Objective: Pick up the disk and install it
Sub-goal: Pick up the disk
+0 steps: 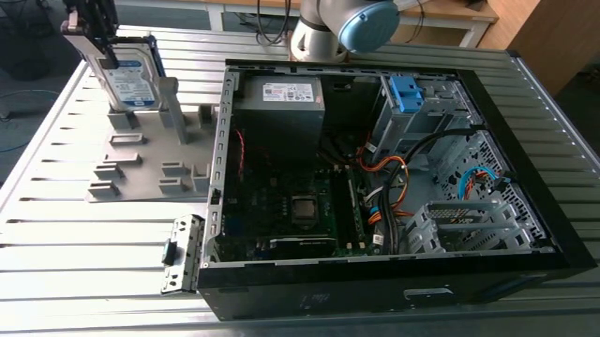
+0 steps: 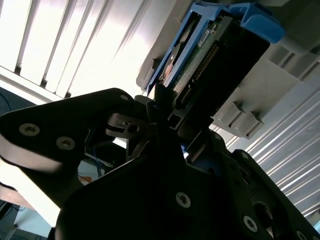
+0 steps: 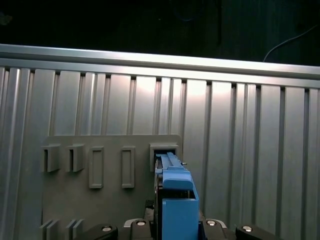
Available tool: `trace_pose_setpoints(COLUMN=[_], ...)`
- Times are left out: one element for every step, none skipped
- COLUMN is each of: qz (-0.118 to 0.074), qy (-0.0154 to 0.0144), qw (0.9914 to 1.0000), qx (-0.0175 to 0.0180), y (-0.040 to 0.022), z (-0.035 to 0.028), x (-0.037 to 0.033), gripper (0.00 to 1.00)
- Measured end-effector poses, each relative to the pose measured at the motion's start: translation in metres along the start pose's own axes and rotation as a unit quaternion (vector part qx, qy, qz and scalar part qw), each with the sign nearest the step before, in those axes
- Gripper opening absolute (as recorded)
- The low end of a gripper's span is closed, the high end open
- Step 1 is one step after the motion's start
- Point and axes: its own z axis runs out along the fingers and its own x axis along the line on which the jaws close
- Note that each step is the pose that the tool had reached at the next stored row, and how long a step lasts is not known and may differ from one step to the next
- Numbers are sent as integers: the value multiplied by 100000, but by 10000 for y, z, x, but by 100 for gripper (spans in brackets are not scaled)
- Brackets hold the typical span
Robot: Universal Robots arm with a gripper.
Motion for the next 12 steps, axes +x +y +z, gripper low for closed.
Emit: trace_pose_setpoints(qz=[1,0,2,1,4,1,3,1,1,2,2,2], qy=[-5,-10,-12,-19,-22,-28,-28,-32,-34,-35,-38,-38], qw=[100000,100000,100000,100000,100000,100000,100000,100000,100000,100000,100000,100000], qx=[4,7,7,8,8,10,6,6,8,9,7,4], y=[0,0,1,1,1,2,2,2,2,3,3,3], z=[-9,-17,-25,-34,-43,-52,-61,-71,-80,-89,-99,-108], x=[0,-1,-1,-1,-1,-2,-2,-2,-2,-3,-3,-3], gripper=[36,36,36,36,36,36,36,36,36,36,36,36])
